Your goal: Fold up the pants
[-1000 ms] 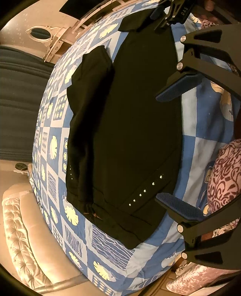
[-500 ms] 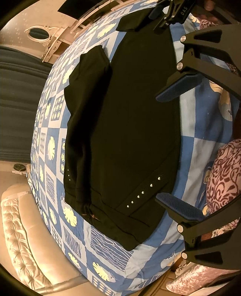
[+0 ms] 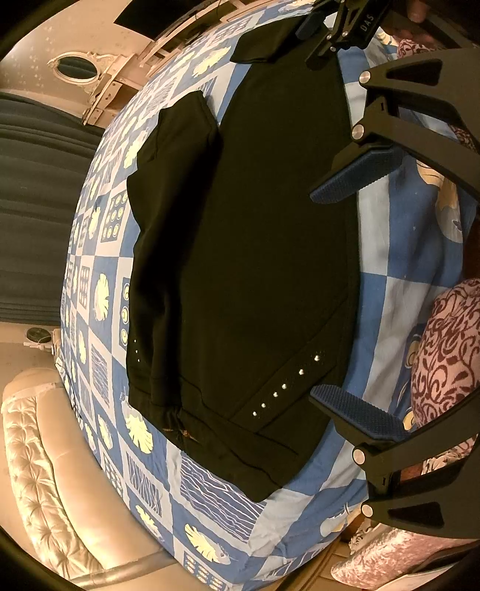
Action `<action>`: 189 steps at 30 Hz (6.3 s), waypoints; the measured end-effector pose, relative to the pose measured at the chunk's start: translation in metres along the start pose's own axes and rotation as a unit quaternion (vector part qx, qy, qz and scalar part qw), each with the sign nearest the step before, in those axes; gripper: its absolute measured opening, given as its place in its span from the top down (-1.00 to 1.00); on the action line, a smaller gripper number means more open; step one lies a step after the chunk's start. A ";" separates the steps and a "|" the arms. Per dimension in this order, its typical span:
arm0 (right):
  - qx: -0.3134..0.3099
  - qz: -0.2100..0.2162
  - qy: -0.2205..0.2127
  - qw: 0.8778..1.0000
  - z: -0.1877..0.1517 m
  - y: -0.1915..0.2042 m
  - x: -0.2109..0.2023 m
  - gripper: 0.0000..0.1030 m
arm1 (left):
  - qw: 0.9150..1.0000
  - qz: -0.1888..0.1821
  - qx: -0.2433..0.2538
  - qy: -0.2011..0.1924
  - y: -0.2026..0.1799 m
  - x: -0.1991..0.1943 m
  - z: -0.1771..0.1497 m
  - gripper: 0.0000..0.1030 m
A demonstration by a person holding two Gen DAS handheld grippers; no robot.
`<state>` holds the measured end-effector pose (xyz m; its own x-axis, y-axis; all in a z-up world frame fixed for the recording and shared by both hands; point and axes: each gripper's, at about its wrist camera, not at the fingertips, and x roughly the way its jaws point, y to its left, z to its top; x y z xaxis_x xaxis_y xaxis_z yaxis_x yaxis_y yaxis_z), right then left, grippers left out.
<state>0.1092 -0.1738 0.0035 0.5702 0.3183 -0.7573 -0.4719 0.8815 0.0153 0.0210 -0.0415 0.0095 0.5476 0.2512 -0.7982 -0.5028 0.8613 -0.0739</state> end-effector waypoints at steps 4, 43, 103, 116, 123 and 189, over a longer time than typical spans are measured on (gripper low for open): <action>0.000 0.001 0.000 1.000 0.001 -0.001 0.000 -0.96 | 1.000 0.000 0.001 -0.001 -0.002 -0.002 0.000 -0.90; 0.099 -0.236 -0.034 0.966 0.044 -0.122 -0.006 -0.96 | 0.999 -0.043 -0.012 0.017 0.018 0.007 0.014 -0.90; 0.126 -0.150 0.065 0.979 0.039 -0.238 0.028 0.86 | 0.995 -0.044 -0.051 0.074 0.037 0.032 0.007 -0.90; 0.470 -0.043 0.042 0.880 -0.098 -0.390 -0.036 0.66 | 0.996 -0.043 -0.047 0.064 0.035 0.028 0.007 -0.90; 0.509 -0.117 -0.008 0.853 -0.101 -0.403 -0.072 -0.02 | 0.994 -0.072 -0.066 0.054 0.045 0.024 0.012 -0.90; -0.139 0.247 0.231 0.931 0.282 0.059 0.238 -0.34 | 0.949 -0.273 -0.087 0.134 0.229 0.252 0.243 0.44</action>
<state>0.4068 0.0522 0.0084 -0.0824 0.4209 -0.9034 -0.7916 0.5230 0.3159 0.2067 0.3266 -0.0631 0.5810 -0.3525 -0.7336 -0.3088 0.7385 -0.5994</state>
